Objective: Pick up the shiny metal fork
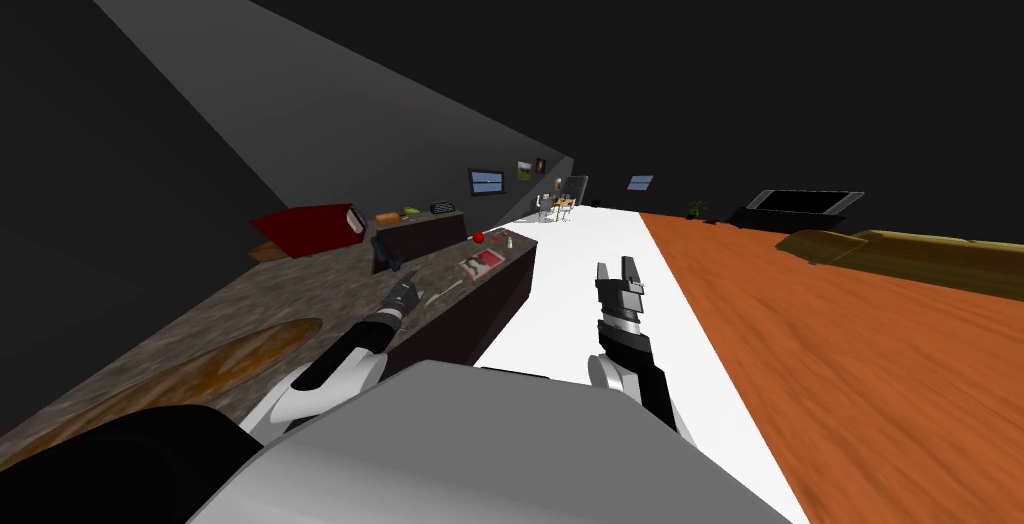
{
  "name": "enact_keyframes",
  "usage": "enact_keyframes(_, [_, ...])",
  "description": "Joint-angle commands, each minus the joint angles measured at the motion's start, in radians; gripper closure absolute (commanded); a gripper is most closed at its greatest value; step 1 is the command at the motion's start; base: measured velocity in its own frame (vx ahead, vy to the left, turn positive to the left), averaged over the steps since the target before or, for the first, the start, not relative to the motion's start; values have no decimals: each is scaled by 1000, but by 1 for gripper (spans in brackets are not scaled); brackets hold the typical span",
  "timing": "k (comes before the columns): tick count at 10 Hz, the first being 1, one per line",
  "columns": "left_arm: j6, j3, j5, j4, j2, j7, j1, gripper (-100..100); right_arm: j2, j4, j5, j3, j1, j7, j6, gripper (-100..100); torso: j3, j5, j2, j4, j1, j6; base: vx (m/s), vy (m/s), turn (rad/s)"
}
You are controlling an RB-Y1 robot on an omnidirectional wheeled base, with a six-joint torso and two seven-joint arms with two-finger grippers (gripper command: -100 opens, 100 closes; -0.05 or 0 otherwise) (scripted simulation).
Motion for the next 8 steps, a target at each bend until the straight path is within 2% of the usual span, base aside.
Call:
enact_keyframes(1, [50,28,20,-6,10,9,8,-100,0,0,0,0,0,0,0,0,0,0,0,0,0,0,24,-14,-55])
enact_keyframes(3, [94,28,20,-6,10,9,8,-100,0,0,0,0,0,0,0,0,0,0,-1,0,0,0,17,-8,-12])
enact_keyframes(4, [135,52,36,-10,17,17,14,-100,0,0,0,0,0,0,0,0,0,0,0,0,0,0,22,-15,-46])
enact_keyframes(6, [174,52,36,-10,17,17,14,-100,0,0,0,0,0,0,0,0,0,0,-1,0,0,0,18,-6,-15])
enact_keyframes(7, [216,75,53,-13,25,24,19,-100,0,0,0,0,0,0,0,0,0,0,0,0,0,0,19,-2,-56])
enact_keyframes(8, [242,75,53,-13,25,24,19,-100,0,0,0,0,0,0,0,0,0,0,0,0,0,0,27,-2,-28])
